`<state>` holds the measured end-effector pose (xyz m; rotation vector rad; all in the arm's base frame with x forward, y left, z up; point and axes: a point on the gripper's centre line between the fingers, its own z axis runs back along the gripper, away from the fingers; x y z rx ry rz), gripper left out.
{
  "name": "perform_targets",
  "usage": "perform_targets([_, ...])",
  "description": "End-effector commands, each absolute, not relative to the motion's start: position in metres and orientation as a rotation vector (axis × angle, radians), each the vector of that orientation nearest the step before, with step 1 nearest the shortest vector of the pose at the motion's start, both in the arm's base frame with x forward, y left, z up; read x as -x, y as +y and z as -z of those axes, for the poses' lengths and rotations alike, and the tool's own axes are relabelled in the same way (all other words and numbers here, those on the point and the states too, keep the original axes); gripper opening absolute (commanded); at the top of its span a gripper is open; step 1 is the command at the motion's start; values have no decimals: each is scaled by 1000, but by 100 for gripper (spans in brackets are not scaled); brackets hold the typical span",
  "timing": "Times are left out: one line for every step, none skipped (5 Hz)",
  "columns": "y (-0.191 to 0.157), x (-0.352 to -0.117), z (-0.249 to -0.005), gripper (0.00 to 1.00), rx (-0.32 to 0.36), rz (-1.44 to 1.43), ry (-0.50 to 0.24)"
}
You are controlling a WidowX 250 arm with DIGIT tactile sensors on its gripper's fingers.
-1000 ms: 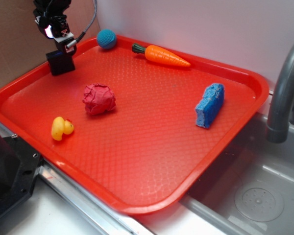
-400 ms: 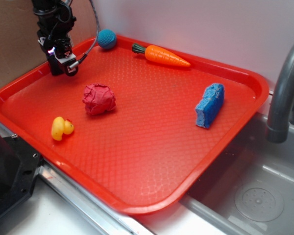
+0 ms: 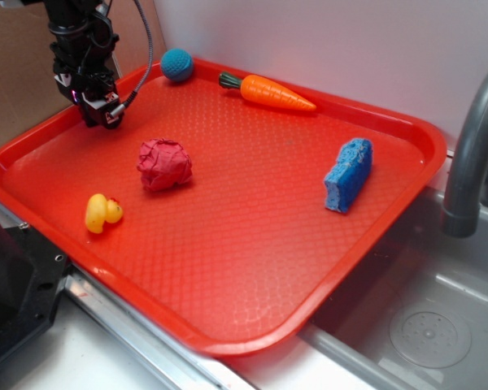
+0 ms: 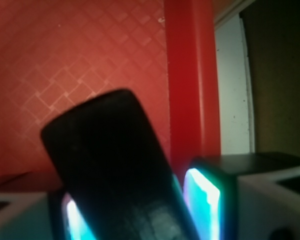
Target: Grab the black box.
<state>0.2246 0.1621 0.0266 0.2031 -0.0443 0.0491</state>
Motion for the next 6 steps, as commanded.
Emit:
perform_targets([143,-215,-32,0,-240,-94,-105])
perform_targets([143,-215,-43,0,-248,-93,-93])
perform_targets([133,-213,-76,0,-265,-103,-82])
perform_targets([97,-209,-127,0,-220,-190,-109])
perform_targets([52,-221,-177,0,-230,-262,-183])
perform_targets([21,-235,-228,0,-234,-469,-175])
